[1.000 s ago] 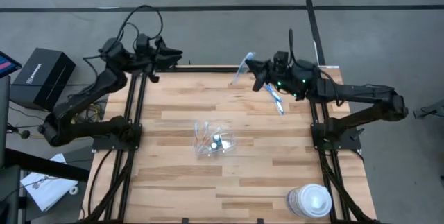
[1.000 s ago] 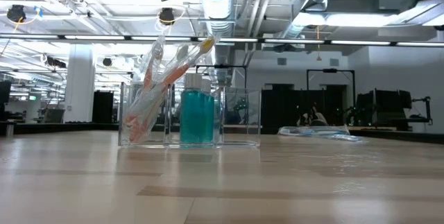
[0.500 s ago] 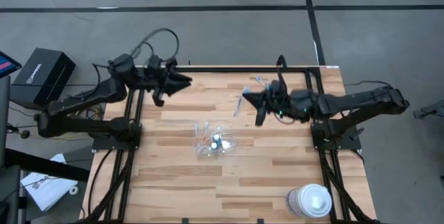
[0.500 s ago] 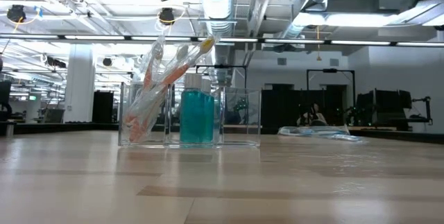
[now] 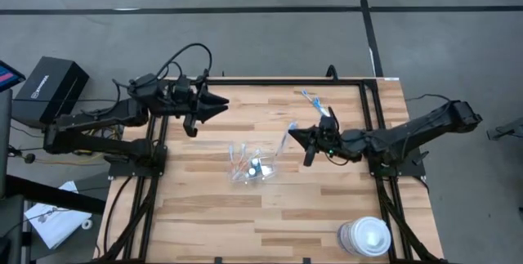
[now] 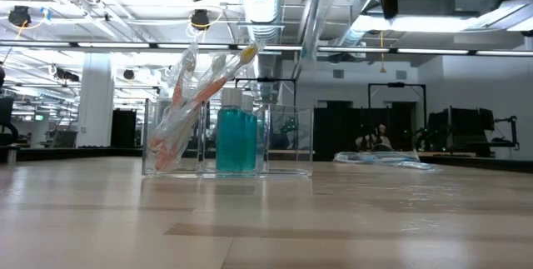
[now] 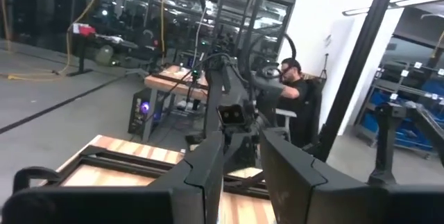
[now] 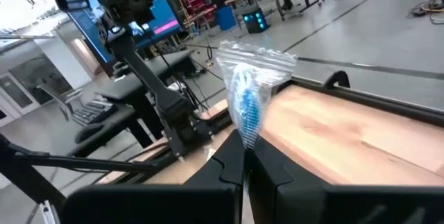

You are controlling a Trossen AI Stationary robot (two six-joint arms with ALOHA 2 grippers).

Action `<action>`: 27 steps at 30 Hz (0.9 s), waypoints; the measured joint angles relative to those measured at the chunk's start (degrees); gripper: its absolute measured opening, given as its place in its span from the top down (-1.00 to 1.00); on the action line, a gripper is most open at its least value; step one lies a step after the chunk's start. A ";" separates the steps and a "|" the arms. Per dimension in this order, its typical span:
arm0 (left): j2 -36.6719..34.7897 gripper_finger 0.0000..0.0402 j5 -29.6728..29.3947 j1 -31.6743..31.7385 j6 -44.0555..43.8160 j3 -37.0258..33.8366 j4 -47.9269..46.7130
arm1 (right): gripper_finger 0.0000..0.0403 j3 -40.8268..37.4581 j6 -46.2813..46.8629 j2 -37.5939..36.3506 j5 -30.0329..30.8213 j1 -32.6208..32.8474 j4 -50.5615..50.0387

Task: Pick & Place toothbrushing station
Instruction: Put the top left blue toothbrush into the transparent organizer

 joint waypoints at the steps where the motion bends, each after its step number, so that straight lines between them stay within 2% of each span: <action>1: 0.06 0.54 -0.47 -0.08 0.02 0.00 0.03 | 1.00 -0.87 0.03 0.05 -0.04 0.00 1.00; 10: 0.20 0.54 -2.47 -2.51 -0.86 0.00 -0.10 | 1.00 -6.70 4.26 4.19 -1.72 -0.04 10.24; 16: 0.20 0.54 -2.85 -2.72 -0.93 0.00 -0.12 | 1.00 -6.73 4.33 9.69 -6.21 -1.40 17.89; 27: 0.20 0.54 -3.27 -2.72 -1.27 0.00 -0.10 | 1.00 -6.74 7.30 17.65 -10.41 -3.56 23.76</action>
